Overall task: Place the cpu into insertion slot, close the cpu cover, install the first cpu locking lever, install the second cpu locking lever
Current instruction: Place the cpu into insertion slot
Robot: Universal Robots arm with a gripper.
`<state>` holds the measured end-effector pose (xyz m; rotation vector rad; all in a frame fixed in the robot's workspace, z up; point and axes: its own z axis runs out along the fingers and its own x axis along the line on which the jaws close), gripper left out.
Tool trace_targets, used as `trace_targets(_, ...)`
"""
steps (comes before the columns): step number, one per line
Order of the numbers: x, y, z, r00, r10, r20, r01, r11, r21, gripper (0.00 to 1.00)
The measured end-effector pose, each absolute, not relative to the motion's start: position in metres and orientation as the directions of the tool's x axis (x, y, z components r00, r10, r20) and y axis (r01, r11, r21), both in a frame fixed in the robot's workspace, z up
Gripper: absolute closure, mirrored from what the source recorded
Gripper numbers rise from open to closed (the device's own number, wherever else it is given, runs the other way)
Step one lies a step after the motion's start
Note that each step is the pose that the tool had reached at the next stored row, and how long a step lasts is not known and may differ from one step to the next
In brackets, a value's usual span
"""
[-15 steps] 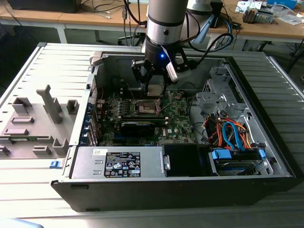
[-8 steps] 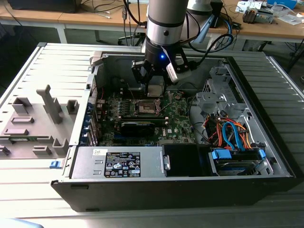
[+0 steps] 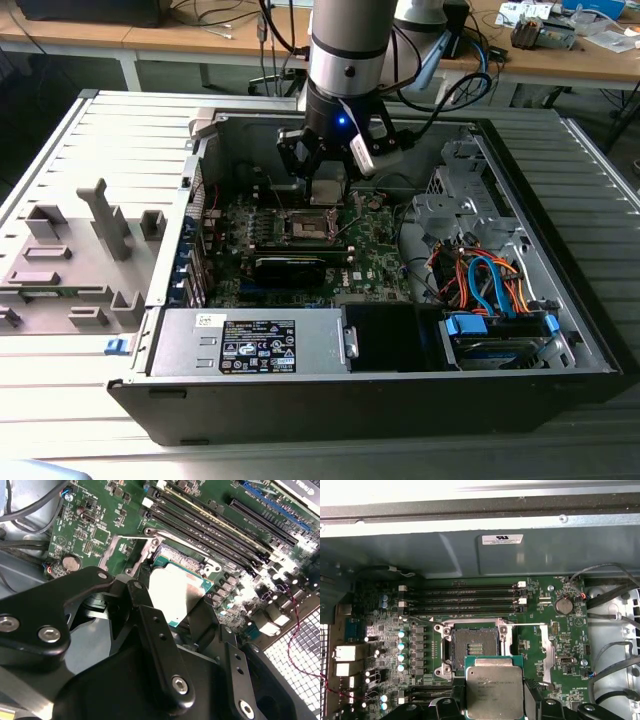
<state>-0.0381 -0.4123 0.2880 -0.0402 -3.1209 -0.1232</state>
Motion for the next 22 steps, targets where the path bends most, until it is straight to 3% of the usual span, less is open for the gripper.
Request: trace_targets(22,-0.0381,-0.4166,0.2836,-1.0,0.025,0.019,0.026,0.997,0.078,0.45)
